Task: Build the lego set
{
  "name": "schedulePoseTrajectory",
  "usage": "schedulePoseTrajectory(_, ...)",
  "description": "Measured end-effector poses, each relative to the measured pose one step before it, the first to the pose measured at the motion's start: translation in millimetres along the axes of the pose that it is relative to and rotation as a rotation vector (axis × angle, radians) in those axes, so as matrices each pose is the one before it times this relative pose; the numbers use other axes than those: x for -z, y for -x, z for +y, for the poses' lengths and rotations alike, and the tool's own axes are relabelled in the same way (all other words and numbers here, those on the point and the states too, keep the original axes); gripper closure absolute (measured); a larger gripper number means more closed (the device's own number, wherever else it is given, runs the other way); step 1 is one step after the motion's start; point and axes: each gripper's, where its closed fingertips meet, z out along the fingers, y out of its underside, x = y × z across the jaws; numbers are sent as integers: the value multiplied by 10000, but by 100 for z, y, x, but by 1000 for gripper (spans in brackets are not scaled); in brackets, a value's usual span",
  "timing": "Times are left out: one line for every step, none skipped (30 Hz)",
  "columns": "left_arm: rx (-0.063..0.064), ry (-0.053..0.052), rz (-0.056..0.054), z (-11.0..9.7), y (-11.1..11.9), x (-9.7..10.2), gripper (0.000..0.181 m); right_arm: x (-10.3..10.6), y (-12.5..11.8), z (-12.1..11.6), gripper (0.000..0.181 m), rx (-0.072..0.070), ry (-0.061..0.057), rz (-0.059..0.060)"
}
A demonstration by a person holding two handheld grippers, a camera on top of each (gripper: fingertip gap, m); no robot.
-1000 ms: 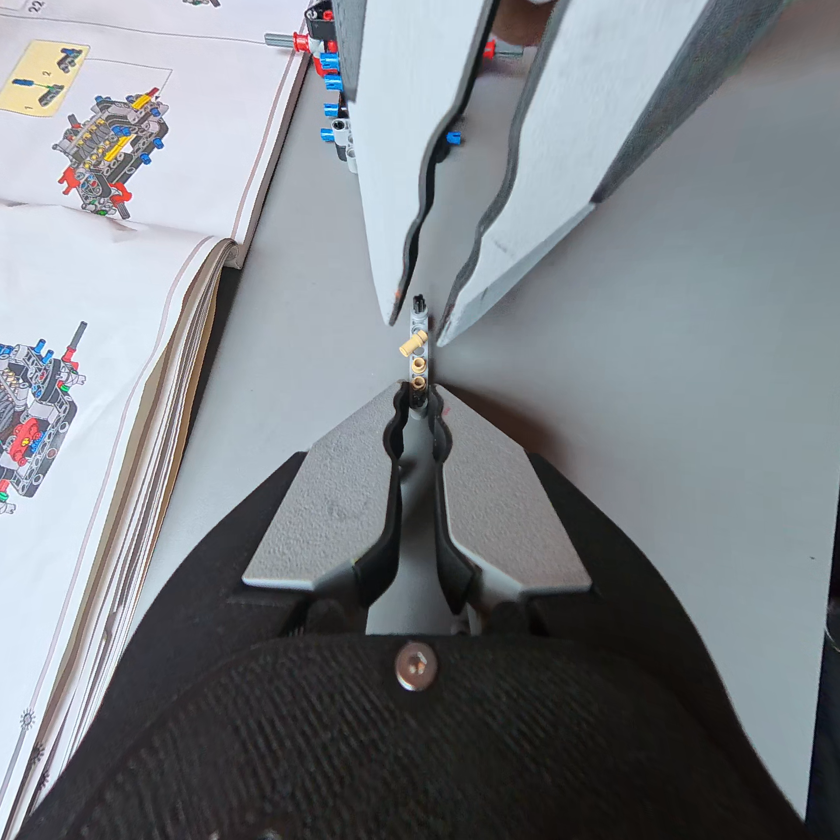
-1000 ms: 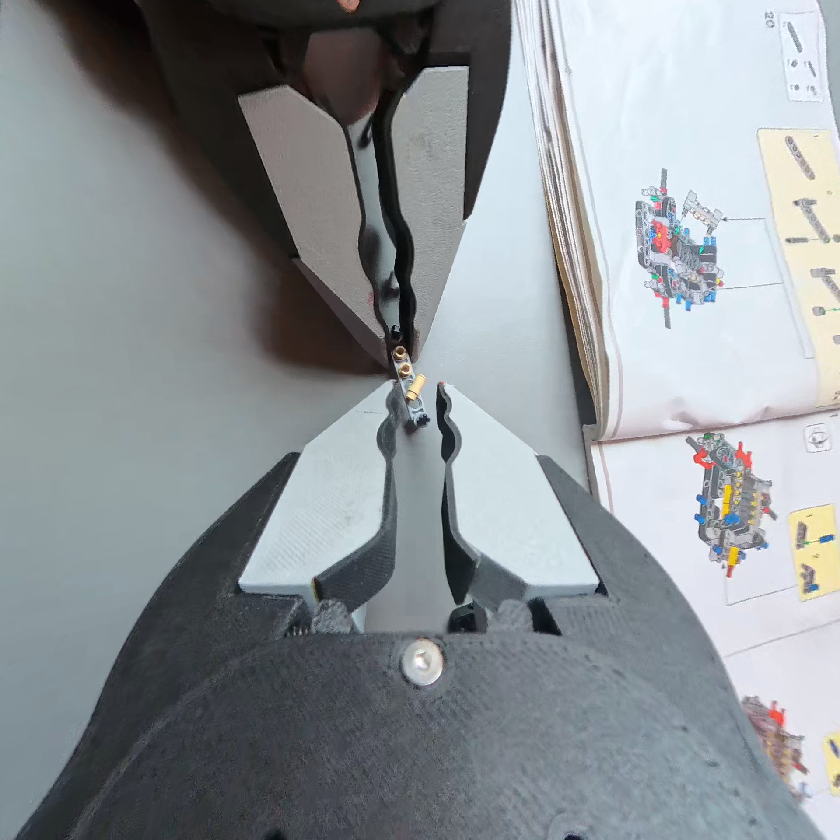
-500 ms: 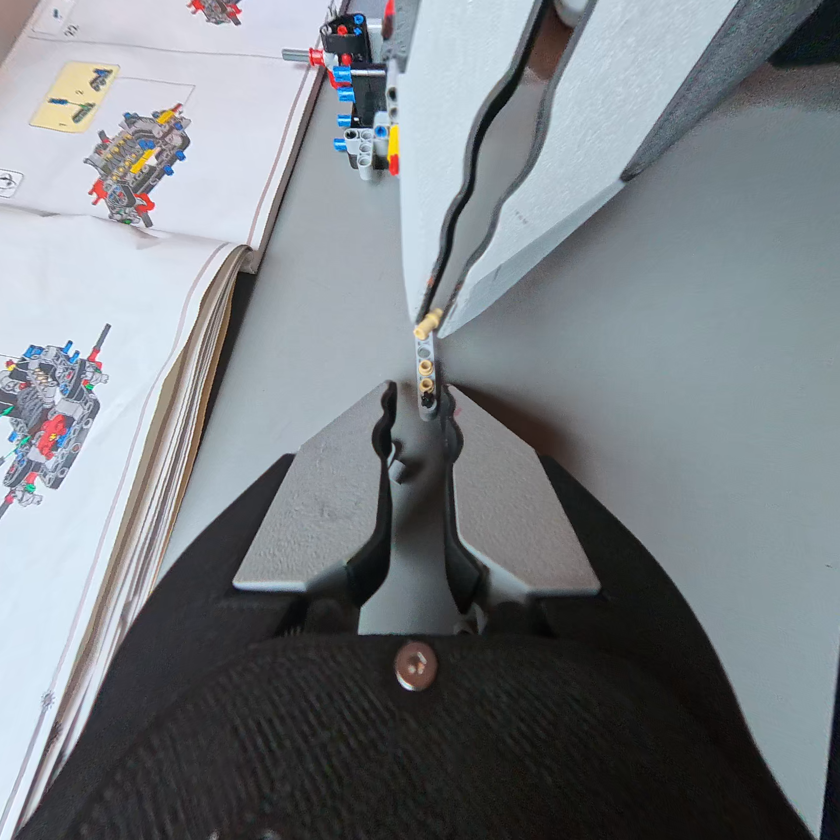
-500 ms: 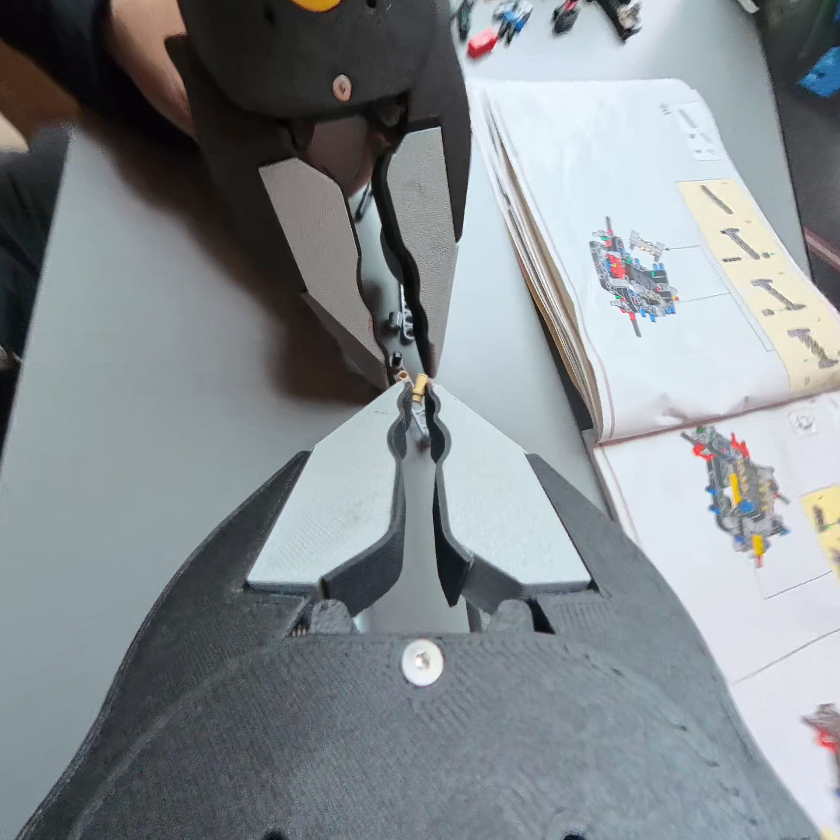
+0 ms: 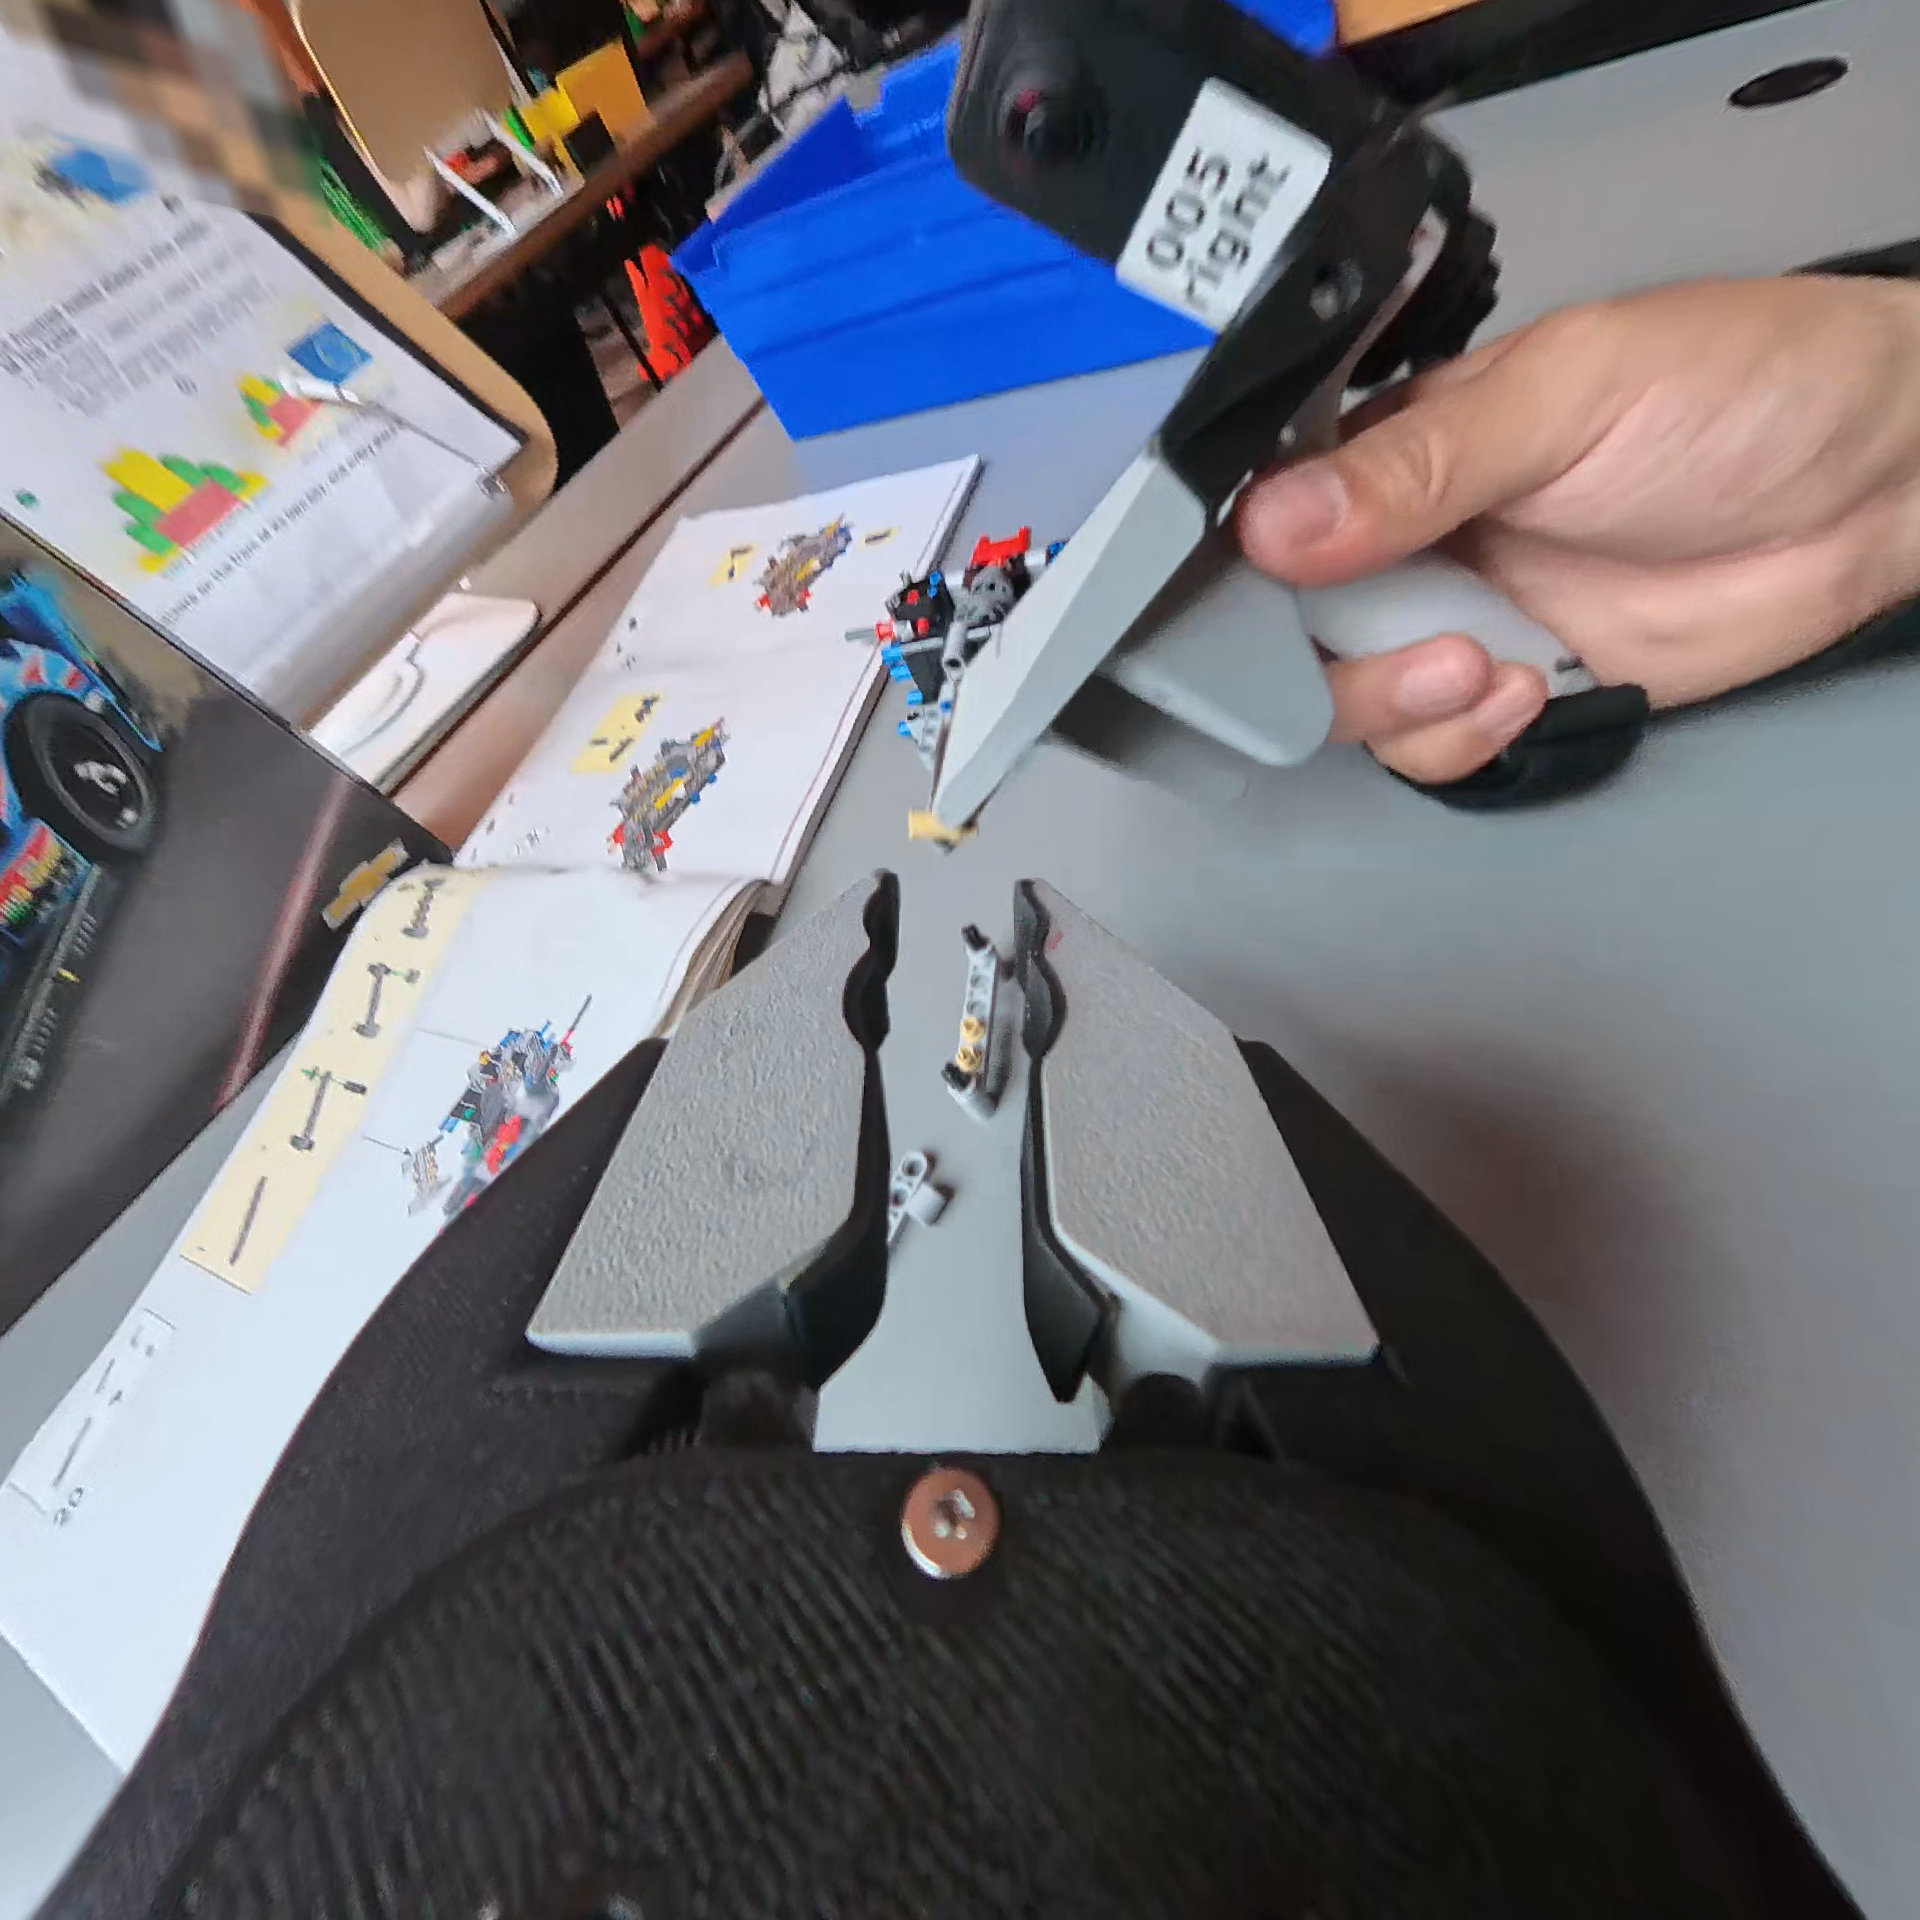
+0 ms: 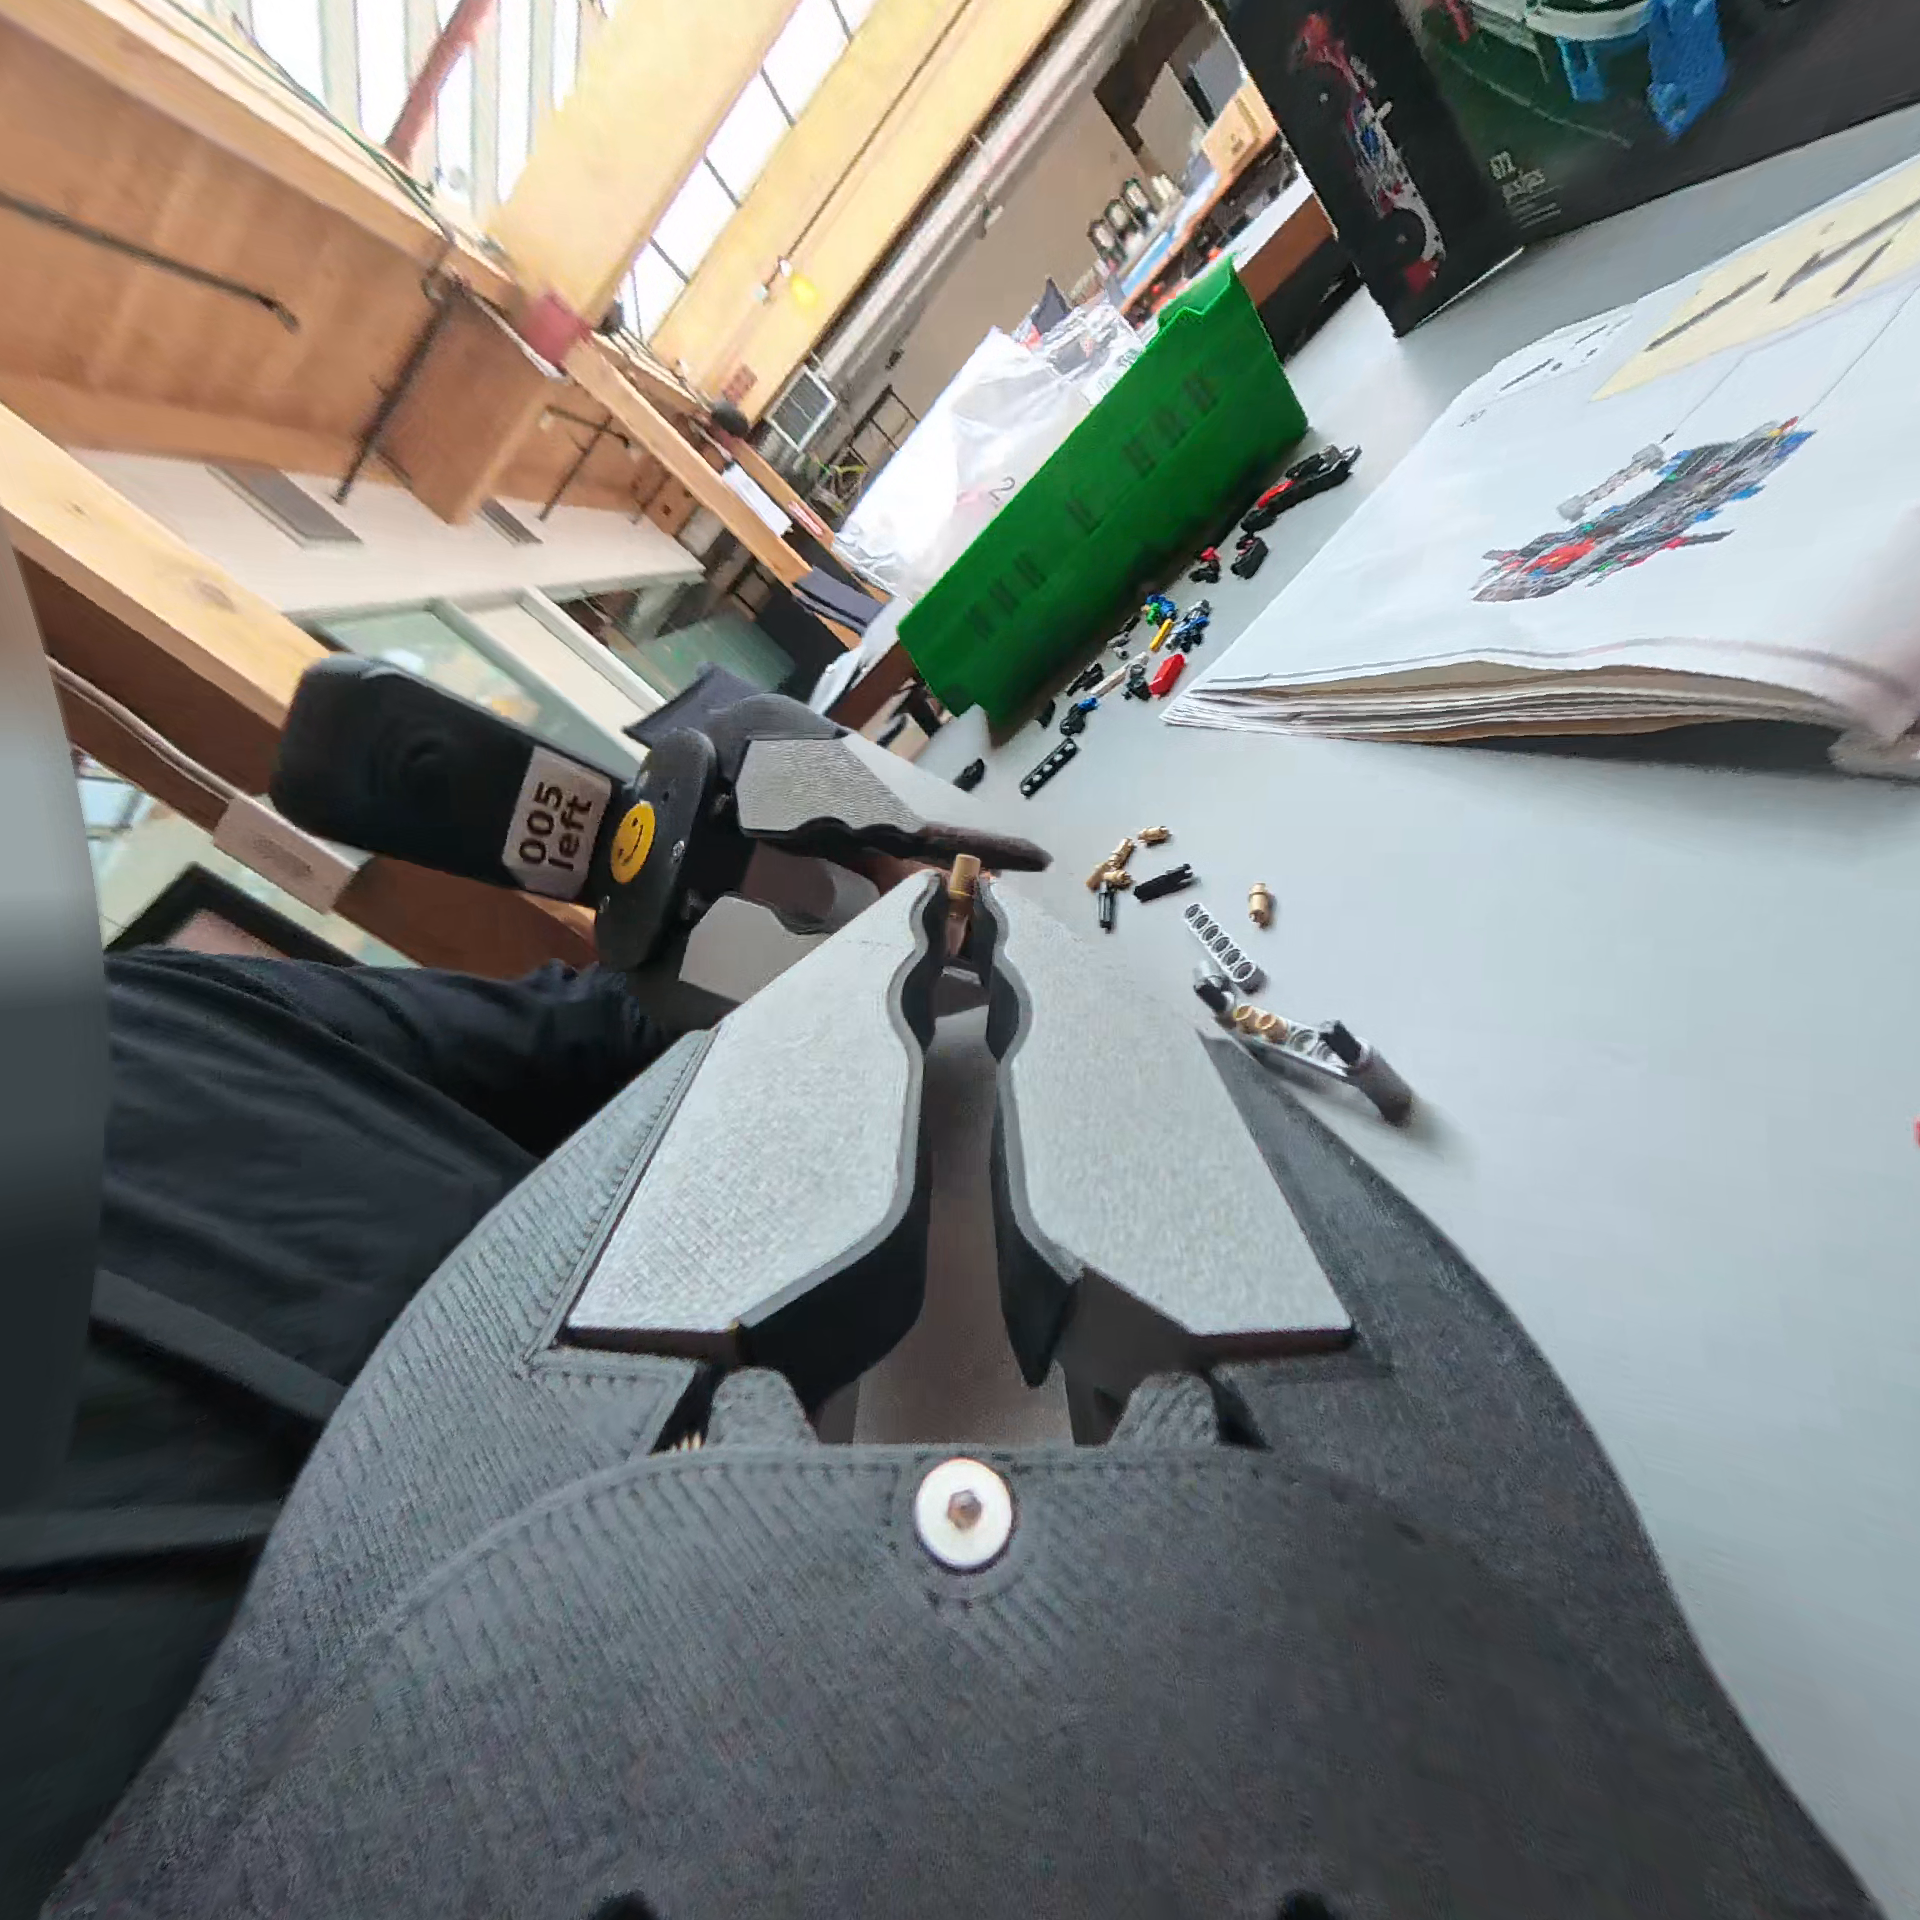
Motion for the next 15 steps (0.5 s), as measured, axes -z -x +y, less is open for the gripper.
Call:
schedulePoseTrajectory(-153,-158,-198,-472,28,102,163,-118,24,160,180,-292,-32,-98)
schedulePoseTrajectory(-117,-102,-155,-360,32,67,166,-78,88,130,180,-263,-20,-129)
schedulePoseTrajectory(-81,-39,-41,-198,-94,0,168,-25,174,-37,180,-196,-101,-176)
schedulePoseTrajectory(-56,51,-78,5,15,-69,168,22,96,-43,180,-158,-90,-119)
schedulePoseTrajectory(-25,74,-52,120,20,-60,169,17,14,59,180,-158,-7,-83)
schedulePoseTrajectory(11,18,-1,96,-9,-14,171,14,15,48,180,-120,-17,-72)
schedulePoseTrajectory(12,-33,21,49,-8,32,171,-4,34,13,180,-115,-42,-79)
schedulePoseTrajectory(-12,-13,44,77,-22,46,171,-45,-41,77,180,-91,30,-31)
schedulePoseTrajectory(-43,24,18,105,0,28,172,-56,-63,41,180,-9,32,39)
schedulePoseTrajectory(-84,17,-28,91,46,9,171,-67,-77,15,180,37,25,54)
schedulePoseTrajectory(-77,24,-18,83,35,20,171,-50,-66,12,180,23,30,40)
schedulePoseTrajectory(-27,31,-25,69,53,-3,171,-28,-75,-20,180,-8,-16,40)
schedulePoseTrajectory(14,-9,-24,18,44,13,172,-38,10,-31,180,-29,-25,-37)
schedulePoseTrajectory(34,-45,-2,-40,36,44,172,-41,41,-37,180,-57,-22,-60)
schedulePoseTrajectory(20,-27,-18,-21,68,43,172,-26,-55,-43,180,-44,-39,14)
